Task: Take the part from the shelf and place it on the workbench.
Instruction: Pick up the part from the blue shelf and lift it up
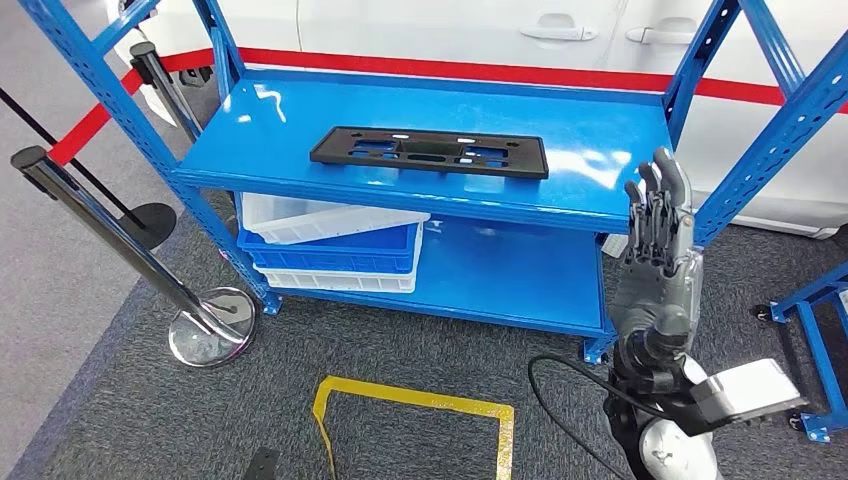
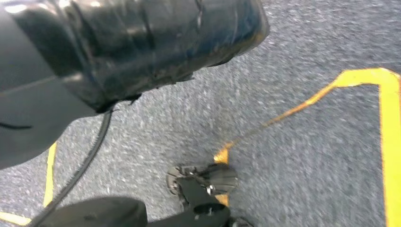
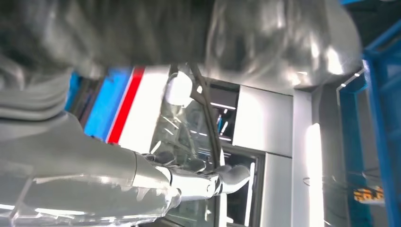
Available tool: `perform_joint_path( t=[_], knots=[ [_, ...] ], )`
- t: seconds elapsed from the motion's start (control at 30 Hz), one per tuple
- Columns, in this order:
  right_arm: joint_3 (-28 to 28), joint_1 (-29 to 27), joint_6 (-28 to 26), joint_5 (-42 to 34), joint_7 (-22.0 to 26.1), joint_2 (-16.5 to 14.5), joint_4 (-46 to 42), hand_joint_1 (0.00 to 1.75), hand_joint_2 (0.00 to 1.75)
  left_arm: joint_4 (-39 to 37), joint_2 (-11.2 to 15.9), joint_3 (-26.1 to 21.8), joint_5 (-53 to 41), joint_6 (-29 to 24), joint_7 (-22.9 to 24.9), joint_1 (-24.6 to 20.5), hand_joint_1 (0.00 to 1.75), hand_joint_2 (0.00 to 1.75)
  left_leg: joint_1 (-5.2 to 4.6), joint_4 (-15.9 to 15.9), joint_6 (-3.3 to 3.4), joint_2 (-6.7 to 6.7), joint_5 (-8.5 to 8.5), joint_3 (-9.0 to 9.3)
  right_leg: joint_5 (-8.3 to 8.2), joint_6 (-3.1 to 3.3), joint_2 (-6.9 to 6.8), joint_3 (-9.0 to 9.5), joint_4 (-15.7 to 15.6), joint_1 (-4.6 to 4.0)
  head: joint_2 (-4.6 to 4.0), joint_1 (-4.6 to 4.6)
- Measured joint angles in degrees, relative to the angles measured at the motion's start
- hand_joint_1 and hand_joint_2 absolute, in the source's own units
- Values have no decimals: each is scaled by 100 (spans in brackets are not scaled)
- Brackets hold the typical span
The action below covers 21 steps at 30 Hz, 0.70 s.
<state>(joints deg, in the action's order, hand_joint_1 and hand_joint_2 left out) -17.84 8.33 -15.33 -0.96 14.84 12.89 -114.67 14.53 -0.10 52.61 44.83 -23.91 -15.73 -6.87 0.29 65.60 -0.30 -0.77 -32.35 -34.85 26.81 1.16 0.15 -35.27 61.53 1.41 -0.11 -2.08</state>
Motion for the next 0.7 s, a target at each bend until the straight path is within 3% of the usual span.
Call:
perform_joint_path(
  t=[0.07,0.1,0.13,0.17,0.23,0.3,0.37,0.47,0.57,0.6,0.63,0.7],
  knots=[
    [-101,112,54,108,-83,-3,26,0,175,0,-2,34,-32,10,13,-3,0,0,8,737,-26,11,-213,-467,46,33,-10,46,0,-23,0,-10],
    [-163,163,91,156,-119,-7,54,0,175,0,-3,52,-49,16,24,1,0,0,10,958,-21,13,-207,-653,71,41,-9,73,0,-37,0,-9],
    [-225,211,128,199,-148,-11,89,0,175,0,-3,62,-65,20,34,5,0,0,6,973,-2,15,-87,-740,99,46,-5,108,0,-49,0,-10],
    [-292,266,164,252,-175,-16,131,0,175,0,-2,70,-79,26,44,7,0,0,-5,775,28,15,135,-721,130,48,-1,153,-1,-57,0,-10],
    [-443,397,214,378,-219,-35,241,0,175,0,1,89,-109,39,56,2,0,0,-52,40,112,19,626,-474,194,36,4,245,-13,-64,0,-8],
    [-636,533,252,467,-245,-81,394,0,175,0,5,126,-143,57,68,-20,0,0,-114,-467,191,24,799,-271,225,-3,6,285,-47,-63,1,-11],
    [-819,624,287,487,-237,-146,543,0,175,0,6,164,-169,71,83,-37,0,0,-142,-603,235,18,758,-215,220,-58,1,301,-118,-59,1,-22],
    [-1010,810,308,490,-192,-231,738,0,175,0,-6,195,-203,83,114,-41,0,0,-79,-851,290,22,793,-24,315,-118,-21,269,9,-80,1,-4],
    [-1168,961,314,499,-164,-294,966,0,175,0,-14,219,-226,96,140,-87,0,0,-74,-936,352,30,749,127,627,-153,-19,-282,974,-77,0,25],
    [-1214,974,314,501,-161,-309,1041,0,175,0,-14,224,-230,99,149,-96,0,0,-75,-928,360,24,713,157,649,-172,-20,-476,1233,-68,0,26],
    [-1254,991,314,506,-156,-324,1112,0,175,0,-14,231,-238,103,156,-96,0,0,-72,-913,356,13,670,195,558,-192,-21,-584,1301,-53,0,29],
    [-1337,1075,316,533,-148,-362,1238,0,175,0,-20,249,-257,112,171,-89,0,0,-57,-848,323,-6,561,277,94,-226,-23,-496,837,-15,0,29]
  ],
)
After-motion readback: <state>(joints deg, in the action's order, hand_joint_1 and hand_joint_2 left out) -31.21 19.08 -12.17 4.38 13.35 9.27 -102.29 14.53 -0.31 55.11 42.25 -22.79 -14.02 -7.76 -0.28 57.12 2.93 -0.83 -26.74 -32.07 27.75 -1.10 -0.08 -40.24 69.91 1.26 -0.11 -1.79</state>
